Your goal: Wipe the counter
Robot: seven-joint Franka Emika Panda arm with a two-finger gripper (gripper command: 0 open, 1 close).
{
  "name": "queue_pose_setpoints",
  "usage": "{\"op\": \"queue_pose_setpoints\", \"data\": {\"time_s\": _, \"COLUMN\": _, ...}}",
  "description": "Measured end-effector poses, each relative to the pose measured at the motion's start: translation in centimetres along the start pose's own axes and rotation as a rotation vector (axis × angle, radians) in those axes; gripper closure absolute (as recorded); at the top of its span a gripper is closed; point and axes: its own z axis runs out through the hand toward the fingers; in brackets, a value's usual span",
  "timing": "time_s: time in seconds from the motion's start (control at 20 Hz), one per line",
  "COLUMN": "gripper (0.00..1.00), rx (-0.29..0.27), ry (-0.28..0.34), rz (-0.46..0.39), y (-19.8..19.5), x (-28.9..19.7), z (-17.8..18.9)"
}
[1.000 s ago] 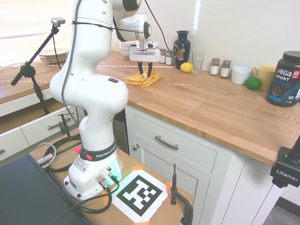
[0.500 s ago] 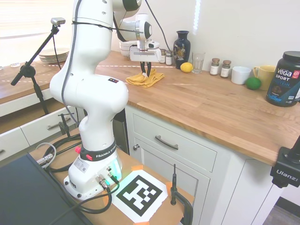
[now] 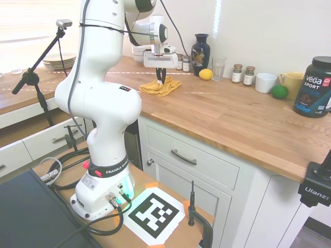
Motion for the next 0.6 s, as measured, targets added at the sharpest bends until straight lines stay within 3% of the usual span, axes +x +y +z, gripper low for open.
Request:
{"op": "queue_pose_setpoints", "data": {"time_s": 0.25, "gripper": 1.0, "rx": 0.005, "ry": 0.007, "rz": 0.021, "y": 2.8, "x": 2.9, "z": 0.3}}
{"op": "queue_pose_setpoints", "data": {"time_s": 0.6, "gripper": 1.0, "rx": 0.013, "ry": -0.002, "rz": 0.046, "y": 10.4, "x": 8.2, "z": 1.1}}
